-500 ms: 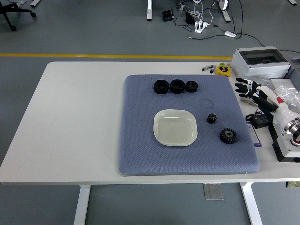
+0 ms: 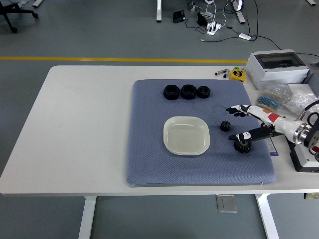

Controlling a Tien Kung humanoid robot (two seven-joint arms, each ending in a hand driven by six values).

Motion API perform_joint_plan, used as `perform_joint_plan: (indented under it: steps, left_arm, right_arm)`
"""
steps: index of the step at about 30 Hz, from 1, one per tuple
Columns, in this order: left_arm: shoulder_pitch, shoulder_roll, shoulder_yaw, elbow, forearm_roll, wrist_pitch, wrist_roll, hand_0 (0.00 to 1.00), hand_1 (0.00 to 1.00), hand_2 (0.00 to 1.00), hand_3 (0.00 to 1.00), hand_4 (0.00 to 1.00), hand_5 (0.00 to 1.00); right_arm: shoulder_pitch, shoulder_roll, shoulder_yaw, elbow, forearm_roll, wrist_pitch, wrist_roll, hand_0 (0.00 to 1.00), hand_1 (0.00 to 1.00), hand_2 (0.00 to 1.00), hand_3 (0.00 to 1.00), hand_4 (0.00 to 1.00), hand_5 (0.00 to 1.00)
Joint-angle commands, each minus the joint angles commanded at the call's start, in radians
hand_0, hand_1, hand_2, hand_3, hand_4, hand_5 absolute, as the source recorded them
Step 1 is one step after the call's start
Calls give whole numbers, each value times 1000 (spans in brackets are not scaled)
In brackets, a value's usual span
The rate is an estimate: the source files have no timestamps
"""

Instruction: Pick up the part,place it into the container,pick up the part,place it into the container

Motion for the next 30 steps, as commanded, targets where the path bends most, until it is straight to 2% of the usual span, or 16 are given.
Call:
perform_joint_plan:
  steps: [5,6,17,18,23,24,29,30]
  left_arm:
    - [2,1,-3,0,5,-1,1,726,730,765,680,709,677]
    - [3,1,-5,0,8,-1,2,725,729,765,680,709,677]
    - [5,3,-8,0,14,-2,4,725,730,765,680,710,677]
    - [4,3,-8,-1,15,-1,4,725,729,765,680,710,676]
    - [2,2,-6,-1,12,-1,3,725,729,765,680,710,676]
    - [2,2,-5,0,10,-1,3,725,730,765,679,710,677]
    - [0,1,-5,0,8,0,2,725,730,765,679,710,677]
    - [0,1,-5,0,7,-1,2,726,730,766,679,711,677]
  right_arm:
    - [5,4,-21,-17,-204,-3,-6,795,797,824,816,998,480]
    - [7,6,-28,-22,-220,-1,-7,762,773,809,802,998,468]
    - [26,28,-50,-79,-172,-27,-16,729,745,788,794,998,460]
    - [28,30,-50,-83,-169,-30,-17,663,697,745,758,998,438]
    - [33,37,-53,-103,-174,-38,-20,663,697,745,758,998,438]
    - [32,38,-52,-107,-177,-40,-19,613,653,713,678,998,400]
    - [27,37,-50,-105,-195,-48,-18,613,653,713,678,998,400]
    - [27,37,-50,-104,-199,-51,-17,525,607,682,613,920,340]
